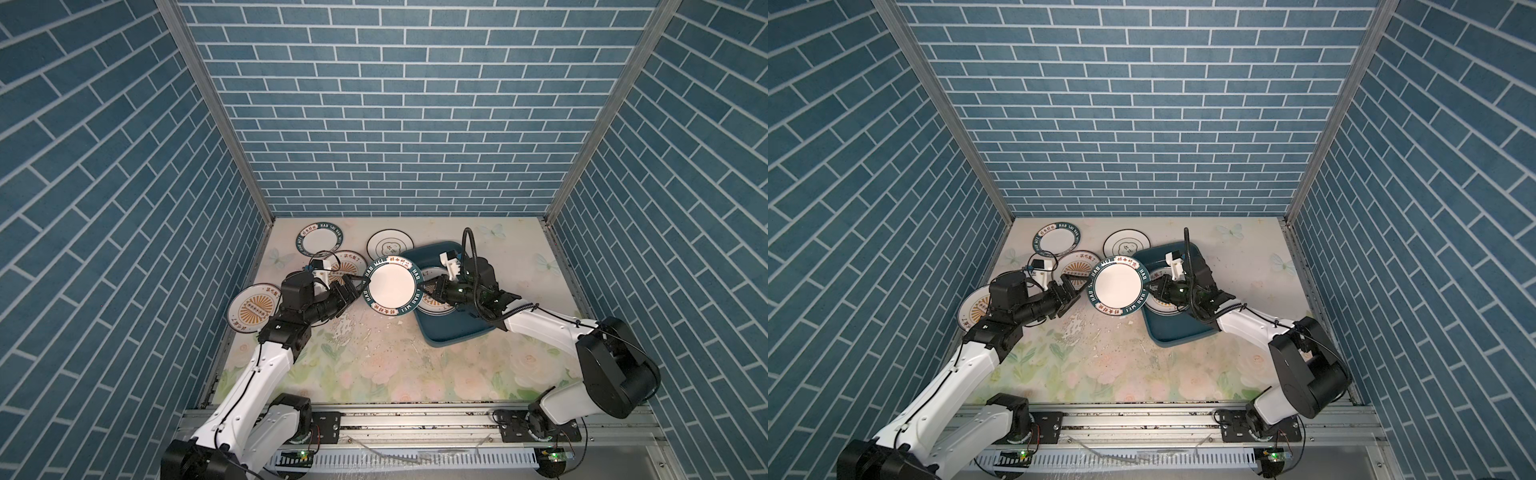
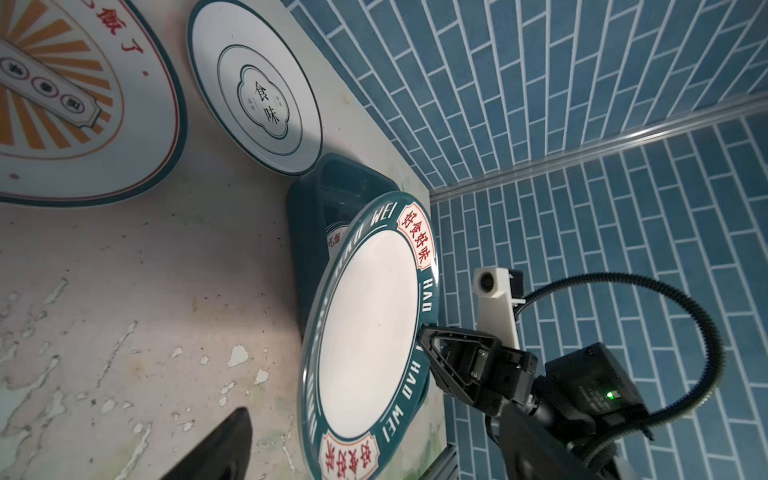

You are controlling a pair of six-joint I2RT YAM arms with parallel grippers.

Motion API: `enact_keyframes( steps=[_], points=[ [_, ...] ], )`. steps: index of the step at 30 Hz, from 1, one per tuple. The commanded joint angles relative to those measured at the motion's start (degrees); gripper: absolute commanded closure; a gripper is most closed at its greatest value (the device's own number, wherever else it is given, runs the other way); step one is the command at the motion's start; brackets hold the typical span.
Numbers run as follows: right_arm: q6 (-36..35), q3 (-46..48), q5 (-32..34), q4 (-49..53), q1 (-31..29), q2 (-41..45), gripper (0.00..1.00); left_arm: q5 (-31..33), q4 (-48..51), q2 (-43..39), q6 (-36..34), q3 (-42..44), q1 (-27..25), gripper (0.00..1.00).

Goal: Place the plates into the plastic bin on the countertop
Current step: 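Carry the green-rimmed plate on edge to the right gripper over the bin, then lower the green-rimmed plate onto the bin stack with the right gripper while the left releases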

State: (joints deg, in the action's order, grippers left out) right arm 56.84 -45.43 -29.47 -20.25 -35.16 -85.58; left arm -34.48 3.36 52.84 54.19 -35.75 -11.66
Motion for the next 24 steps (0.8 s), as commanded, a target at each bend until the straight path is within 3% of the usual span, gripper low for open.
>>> enact_keyframes(
  steps=[1, 11, 24],
  points=[
    [2.64, 1.99, 2.11, -2.52, 2.08, 2.43, 1.0, 1.96, 2.68, -1.99, -2.46, -0.49, -0.18, 0.0],
    [1.08, 7.66, 6.03, 4.51, 10.11, 11.4, 1.0, 3.1, 5.91, -4.02, -5.33, -0.04, -0.52, 0.0],
    [-3.92, 8.12, 12.74, 15.01, 13.26, 14.74, 1.0, 2.3, 4.54, -5.2, -5.28, 0.81, -0.82, 0.0]
  ],
)
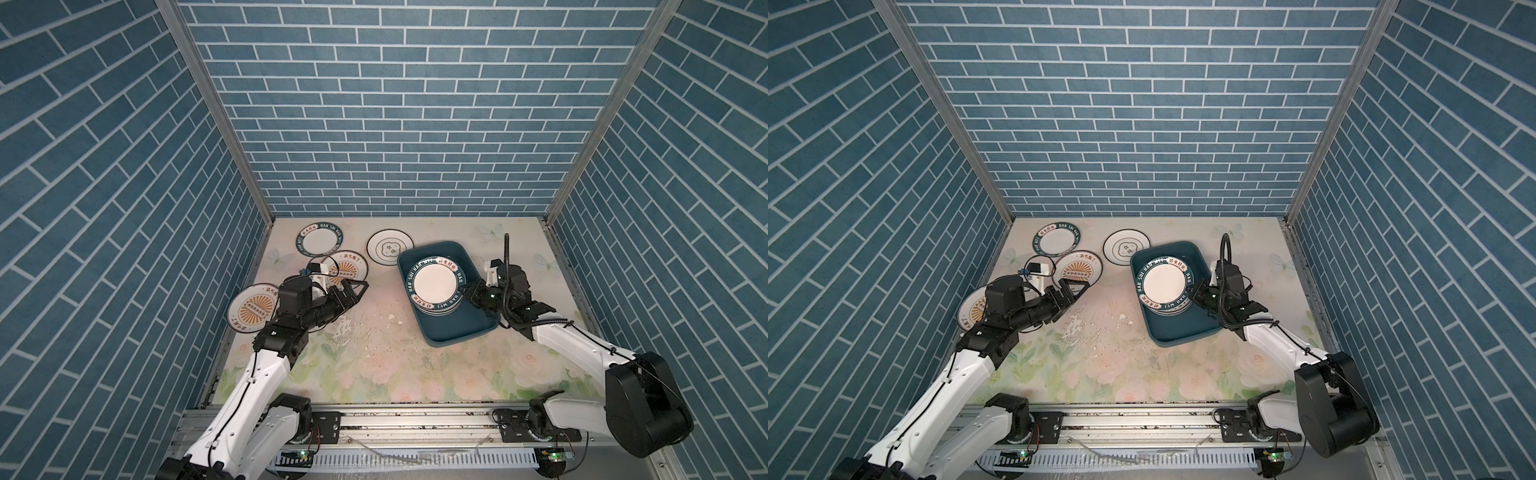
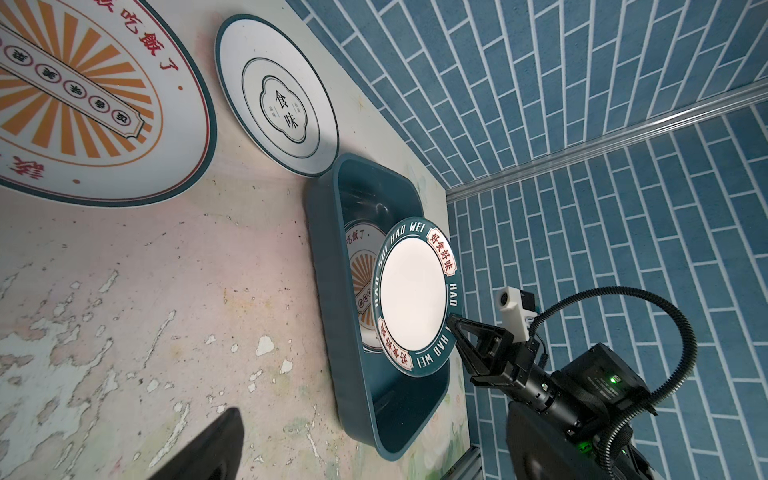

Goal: Place the plates into the plastic bin on the countertop
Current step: 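Lower the green-rimmed plate onto the bin stack with the right gripper while the left releases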

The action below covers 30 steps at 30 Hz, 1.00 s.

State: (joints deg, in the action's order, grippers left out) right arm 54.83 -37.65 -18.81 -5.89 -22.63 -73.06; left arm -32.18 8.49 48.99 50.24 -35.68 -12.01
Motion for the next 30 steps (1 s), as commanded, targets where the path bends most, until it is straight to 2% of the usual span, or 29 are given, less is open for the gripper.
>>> enact_keyframes(
  steps=[1, 14, 28, 30],
  points=[
    [-2.0, 0.35, 2.27, 0.83, 0.86, 2.17, 1.0, 0.02, -0.46, -1.53, -1.39, 0.72, -0.52, 0.01],
    [-2.35, -2.07, 2.92, -0.78, 1.1, -5.23, 1.0, 0.29, -0.22, -2.28, -1.19, 1.36, -0.56, 0.0],
    [-3.24, -4.46, 0.26, -1.36, 1.0, -11.43, 1.0, 0.46, -0.58, -1.84, -1.2, 1.99, -0.58, 0.0],
    [-3.32, -4.54, 0.04, -1.32, 0.95, -11.89, 0.96, 0.45, -0.46, -1.73, -1.19, 1.94, -0.59, 0.0]
  ],
)
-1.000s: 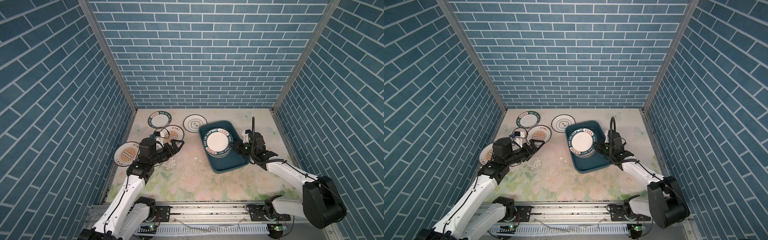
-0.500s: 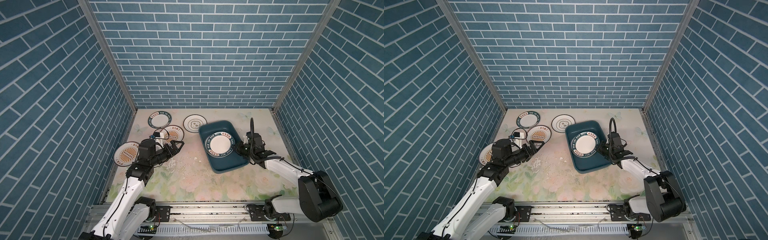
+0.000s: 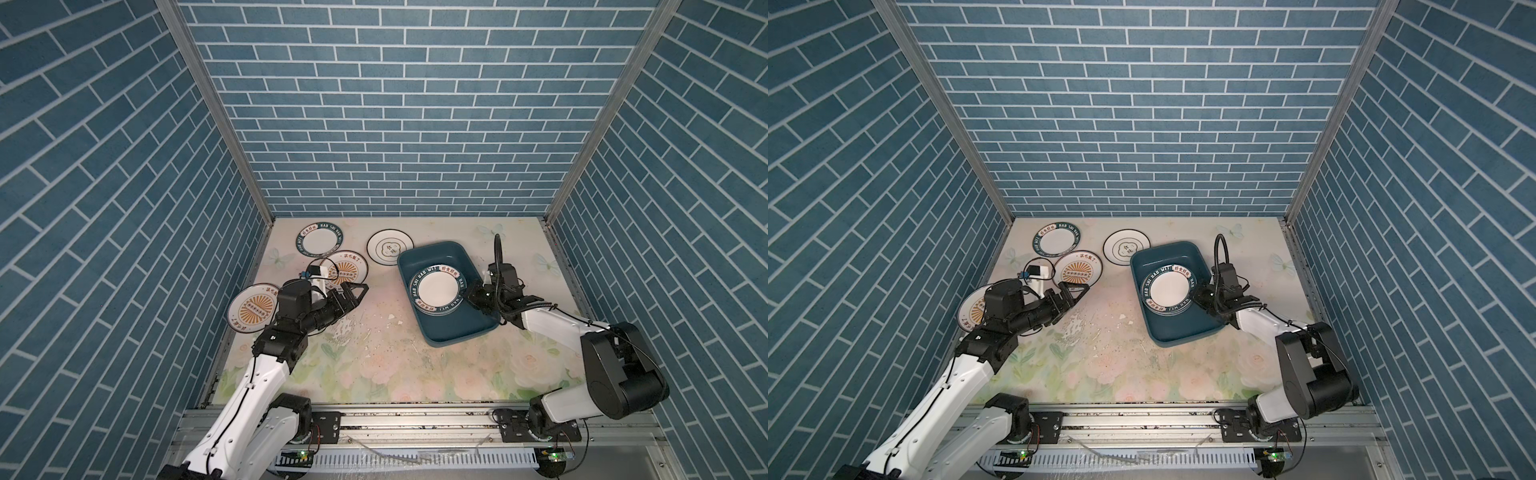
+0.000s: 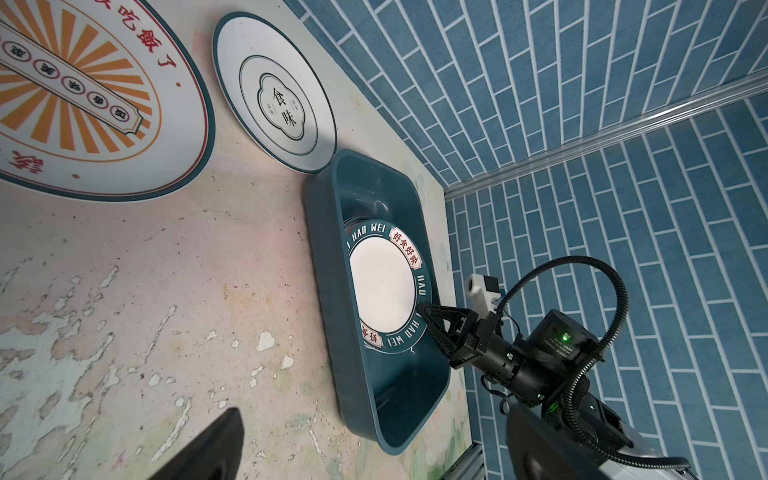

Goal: Place the plates into the plastic bin on the countertop
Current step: 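Lower the green-rimmed plate onto the bin stack with the right gripper while the left releases, then open the right gripper over the stack while the left reaches to a sunburst plate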

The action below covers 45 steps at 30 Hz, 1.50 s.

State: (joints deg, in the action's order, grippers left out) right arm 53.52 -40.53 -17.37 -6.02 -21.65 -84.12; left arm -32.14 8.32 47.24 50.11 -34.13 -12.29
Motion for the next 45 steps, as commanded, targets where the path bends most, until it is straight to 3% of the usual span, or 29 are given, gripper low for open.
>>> enact_keyframes(
  steps=[1, 14, 23, 30, 35, 45],
  points=[
    [-2.01, -1.74, -1.53, -0.93, 0.02, -0.99, 0.94, 0.35, -0.2, -0.04, -1.15, 0.38, -0.33, 0.0],
    [-4.76, -3.52, 0.02, 5.97, -0.24, 1.33, 0.48, 1.08, 0.49, 0.37, -1.18, 0.65, -0.28, 0.0],
    [-6.92, -3.77, 1.27, 9.12, -0.46, 6.89, 0.25, 9.2, 7.66, 2.1, -2.27, 0.04, -0.24, 0.0],
    [-8.86, -4.51, 1.99, 10.67, -0.76, 13.55, 0.14, 15.2, 9.53, 4.32, -2.99, 0.72, 1.35, 0.0],
    [-10.9, -6.13, 1.46, 11.95, -1.79, 17.31, 0.01, 13.11, 6.47, 9.5, -3.48, 2.08, 5.79, 0.01],
    [-13.32, -5.32, 2.26, 10.61, -3.78, 22.98, 0.01, 9.65, -5.97, 27.46, -4.02, 0.84, 15.36, 0.02]
  ],
)
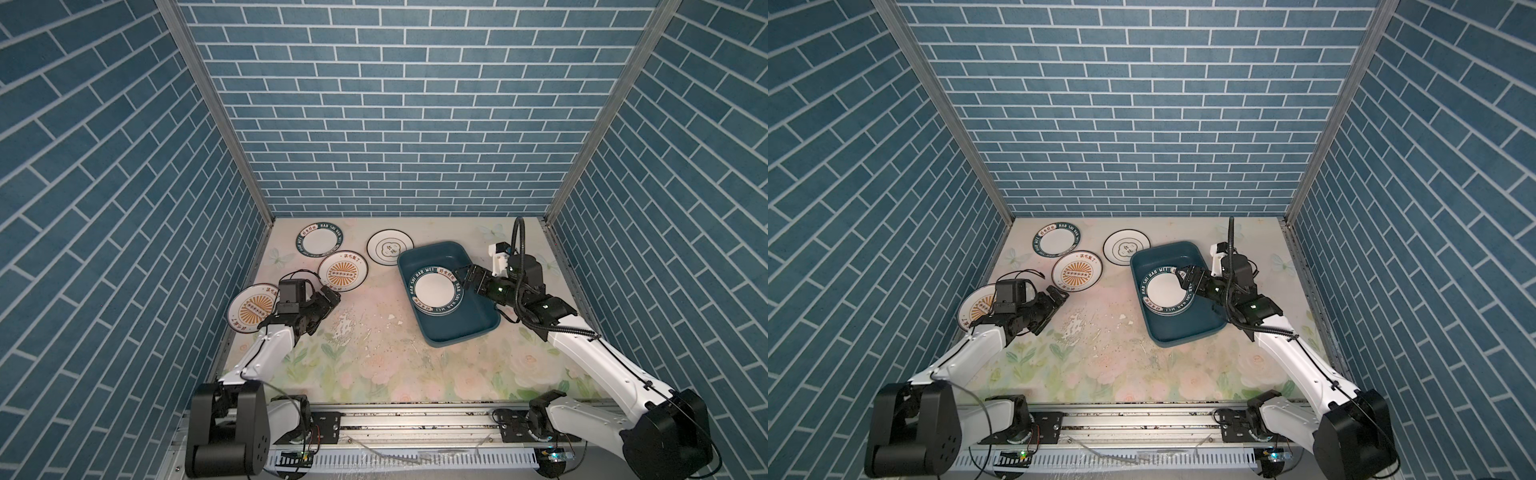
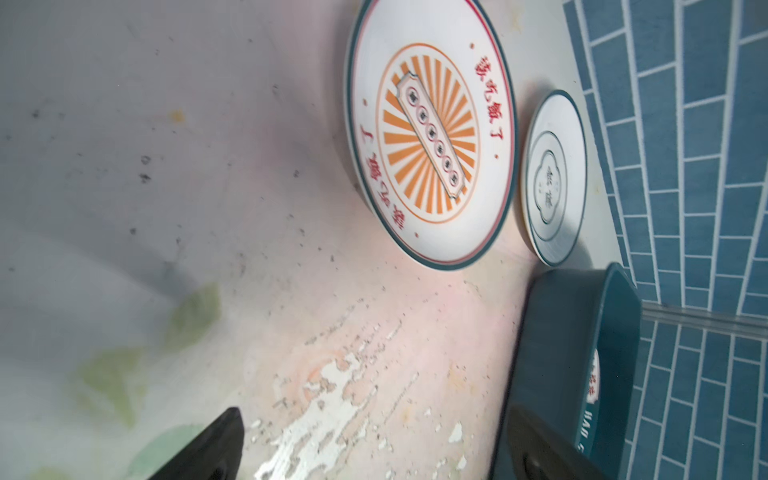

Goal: Place the plates into the plastic bin on the countertop
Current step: 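Open the right gripper over the stack while the left reaches to a sunburst plate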

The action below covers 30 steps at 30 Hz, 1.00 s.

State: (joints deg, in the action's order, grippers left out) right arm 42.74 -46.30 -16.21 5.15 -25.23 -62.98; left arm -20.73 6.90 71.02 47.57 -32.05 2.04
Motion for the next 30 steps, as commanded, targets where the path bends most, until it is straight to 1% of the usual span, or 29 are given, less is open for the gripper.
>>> enact_keyframes(
  steps=[1, 4, 9, 13, 14, 17, 21, 27, 30],
  points=[
    [-2.54, 0.91, 1.41, -0.95, -0.25, 2.57, 0.01, -2.2, -4.75, 6.31, -1.85, -2.43, 1.2, 0.03],
    [-2.4, 2.62, 2.7, -2.28, -0.24, 4.73, 0.01, -3.7, -6.49, 13.17, -1.94, -5.61, 1.38, 0.05],
    [-2.4, 4.09, 4.75, -2.25, -0.19, 7.31, 0.01, -2.78, -11.19, 20.51, 0.97, -7.41, 1.4, 0.06],
    [-2.4, 4.37, 6.02, -1.81, -0.16, 7.61, 0.01, -2.77, -15.5, 26.26, 3.88, -7.7, 1.47, 0.11],
    [-2.4, 4.26, 6.22, -1.73, -0.13, 7.49, 0.01, -2.83, -16.12, 27.5, 4.27, -9.38, 1.47, 0.13],
    [-2.4, 4.1, 7.01, -1.62, -0.11, 7.18, 0.02, -2.71, -17.78, 30.81, 5.31, -10.31, 1.48, 0.18],
    [-2.4, 3.54, 7.43, -1.54, -0.12, 6.19, 0.02, -1.91, -19.29, 33.37, 6.97, -10.83, 1.56, 0.3],
    [-1.49, 3.89, 8.2, -2.29, -0.16, 5.63, 0.02, -0.04, -19.91, 34.14, 8.86, -9.81, 1.56, 0.59],
    [-1.18, 4.17, 8.54, -2.42, -0.13, 5.79, 0.02, 0.77, -19.77, 33.83, 9.03, -9.26, 1.54, 0.7]
  ],
)
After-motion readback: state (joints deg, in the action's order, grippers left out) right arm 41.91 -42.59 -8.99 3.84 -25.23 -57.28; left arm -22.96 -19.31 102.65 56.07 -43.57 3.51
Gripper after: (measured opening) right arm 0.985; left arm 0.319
